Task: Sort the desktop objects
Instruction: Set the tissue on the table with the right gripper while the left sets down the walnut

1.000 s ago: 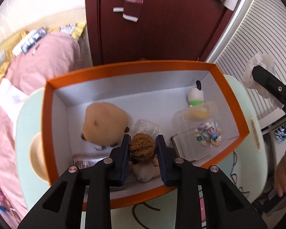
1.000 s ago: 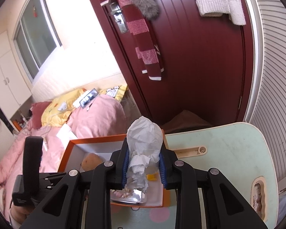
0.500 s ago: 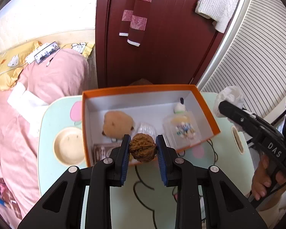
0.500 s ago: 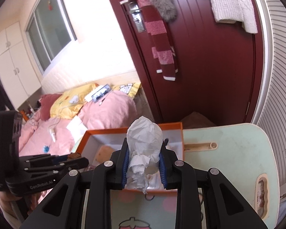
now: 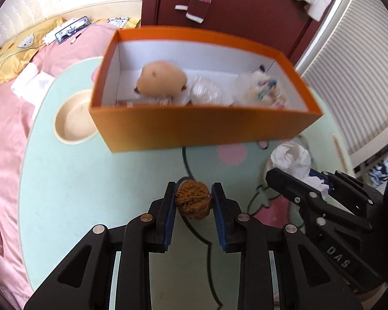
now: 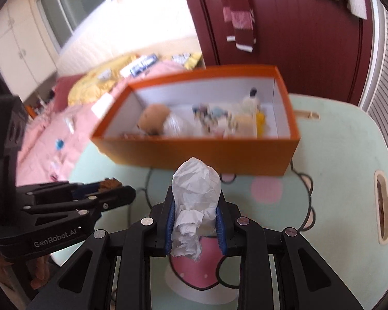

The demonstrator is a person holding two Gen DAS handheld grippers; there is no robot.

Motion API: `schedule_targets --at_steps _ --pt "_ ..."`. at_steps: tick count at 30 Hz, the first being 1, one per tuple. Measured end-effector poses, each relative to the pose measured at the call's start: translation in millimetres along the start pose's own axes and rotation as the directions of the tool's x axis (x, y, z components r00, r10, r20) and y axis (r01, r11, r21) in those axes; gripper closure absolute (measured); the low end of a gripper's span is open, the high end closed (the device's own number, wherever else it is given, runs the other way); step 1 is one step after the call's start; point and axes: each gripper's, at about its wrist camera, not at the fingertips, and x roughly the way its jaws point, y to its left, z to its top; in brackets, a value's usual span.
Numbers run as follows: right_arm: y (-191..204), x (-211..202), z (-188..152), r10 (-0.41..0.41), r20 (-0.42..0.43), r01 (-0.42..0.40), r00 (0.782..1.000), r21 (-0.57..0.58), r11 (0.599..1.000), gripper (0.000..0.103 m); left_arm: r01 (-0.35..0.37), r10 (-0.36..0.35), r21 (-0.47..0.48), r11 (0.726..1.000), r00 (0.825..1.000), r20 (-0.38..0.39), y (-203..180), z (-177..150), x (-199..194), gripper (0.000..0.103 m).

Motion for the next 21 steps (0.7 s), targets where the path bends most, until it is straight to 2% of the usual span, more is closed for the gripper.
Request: schedule_targets --at_steps 6,11,13,14,15,16,19,20,21 --pt "5 22 -13 -0.062 -0.026 0.062 0.998 -0.035 0.997 0.075 -0.011 0.011 0.001 1.000 0.999 0.037 3 -7 -4 0.074" --pt "2 21 -14 -0.054 -0.031 0.053 0.998 -0.026 0.998 0.075 -0.018 0.017 0.003 1.000 0.998 0.066 3 -11 -7 0.074" --pt "2 19 -14 -0.054 -0.029 0.054 0.998 -0.022 0.998 0.069 -0.018 0.017 0.005 1.000 0.997 0.077 2 -9 -8 0.074" --pt "2 18 -14 -0.055 -0.028 0.054 0.998 -0.020 0.998 0.067 -0.018 0.017 0.006 1.000 0.996 0.082 2 -8 -8 0.071" --pt "2 17 -13 -0.055 -0.027 0.055 0.998 -0.018 0.998 0.060 -0.018 0.017 0.007 1.000 0.996 0.087 1 -8 -8 0.066" --pt "2 16 -13 -0.055 -0.026 0.055 0.998 -0.016 0.998 0.055 -0.018 0.017 0.008 1.000 0.996 0.093 1 -7 -9 0.065" --pt "4 2 -12 -0.048 0.029 0.048 0.998 -0.020 0.999 0.055 -0.026 0.023 0.018 0.999 0.989 0.146 0 -5 -19 0.061" --pt "6 -3 -10 -0.046 0.050 0.047 0.998 -0.024 0.999 0.053 -0.034 0.031 0.014 0.999 0.983 0.179 2 -4 -26 0.052" --pt "6 -10 -8 -0.047 0.082 0.049 0.995 -0.021 0.999 0.047 -0.049 0.048 -0.001 0.999 0.975 0.217 4 -4 -34 0.040"
